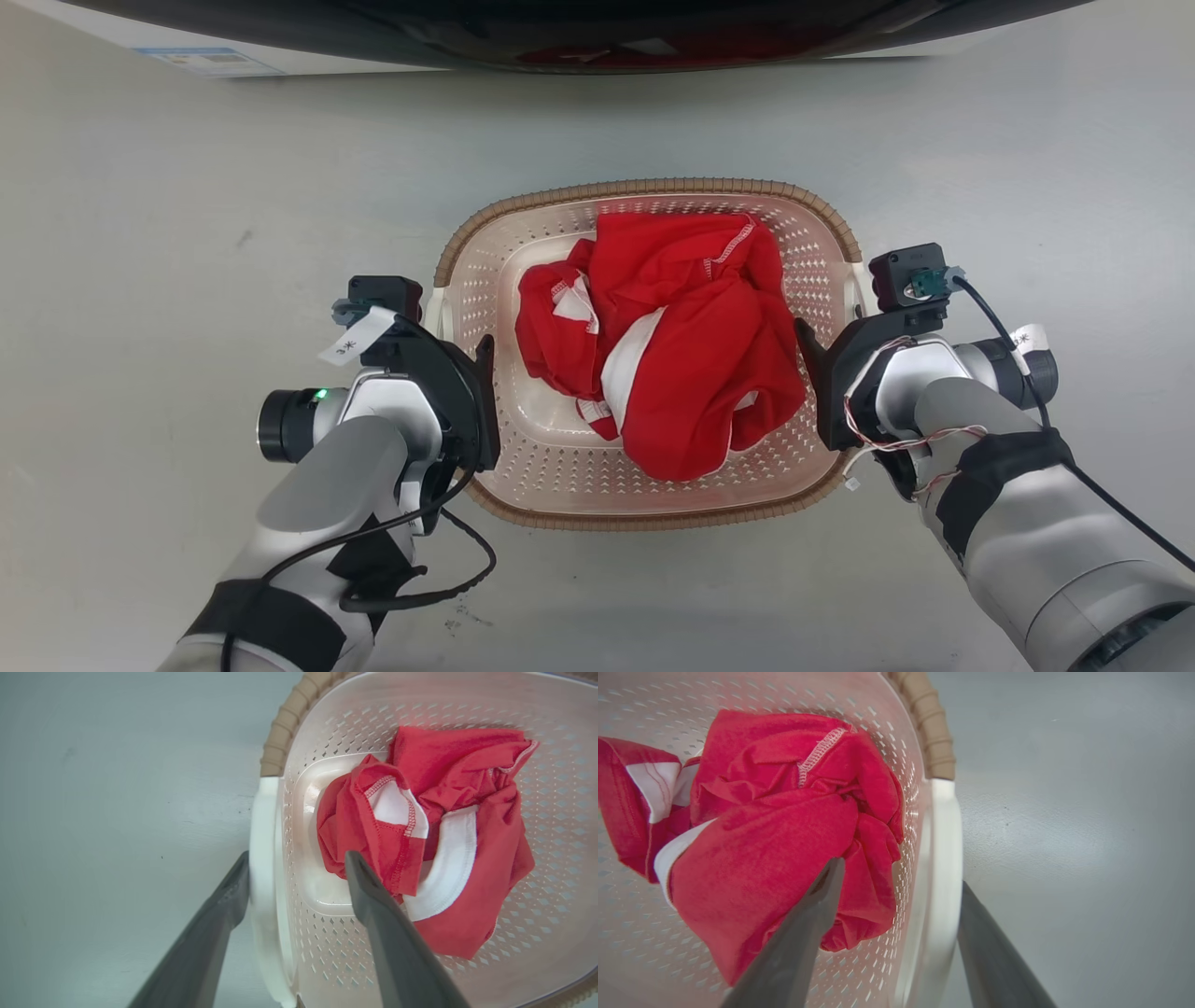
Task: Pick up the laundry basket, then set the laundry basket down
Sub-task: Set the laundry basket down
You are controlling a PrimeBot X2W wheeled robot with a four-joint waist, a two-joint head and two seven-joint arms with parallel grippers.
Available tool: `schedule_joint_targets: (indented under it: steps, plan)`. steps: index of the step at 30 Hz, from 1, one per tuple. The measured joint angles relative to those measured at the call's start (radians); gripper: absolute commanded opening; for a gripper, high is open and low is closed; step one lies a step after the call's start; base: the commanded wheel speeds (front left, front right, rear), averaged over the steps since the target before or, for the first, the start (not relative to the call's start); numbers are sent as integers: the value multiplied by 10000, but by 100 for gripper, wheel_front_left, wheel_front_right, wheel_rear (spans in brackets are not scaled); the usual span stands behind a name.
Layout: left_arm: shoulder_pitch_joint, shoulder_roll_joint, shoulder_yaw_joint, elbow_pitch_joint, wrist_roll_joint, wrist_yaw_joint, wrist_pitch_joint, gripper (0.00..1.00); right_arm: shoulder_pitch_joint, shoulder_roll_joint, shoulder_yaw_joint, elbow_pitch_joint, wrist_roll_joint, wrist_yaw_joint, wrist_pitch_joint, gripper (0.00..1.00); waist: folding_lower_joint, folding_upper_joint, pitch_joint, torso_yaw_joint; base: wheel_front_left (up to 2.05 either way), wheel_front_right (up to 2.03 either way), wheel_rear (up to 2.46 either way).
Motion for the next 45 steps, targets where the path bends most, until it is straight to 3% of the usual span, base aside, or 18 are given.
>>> schedule_joint_targets:
  steps: [19, 31, 45]
  plan:
    - [-163, -19, -558, 416, -324, -88, 71, 100, 90, 4, 56, 309, 2, 54, -184, 100, -2, 0, -820, 41, 0, 0, 0]
    - [-30, -17, -713, 957, -67, -360, -903, 100, 680, 36, -173, 326, 238, 280, -849, 100, -2, 0, -1937, 8, 0, 0, 0]
    - [1156, 151, -702, 988, 102, -616, -2734, 100, 1975, 67, -399, 278, 564, 366, -2364, 100, -2, -1, -4049, -166, 0, 0, 0]
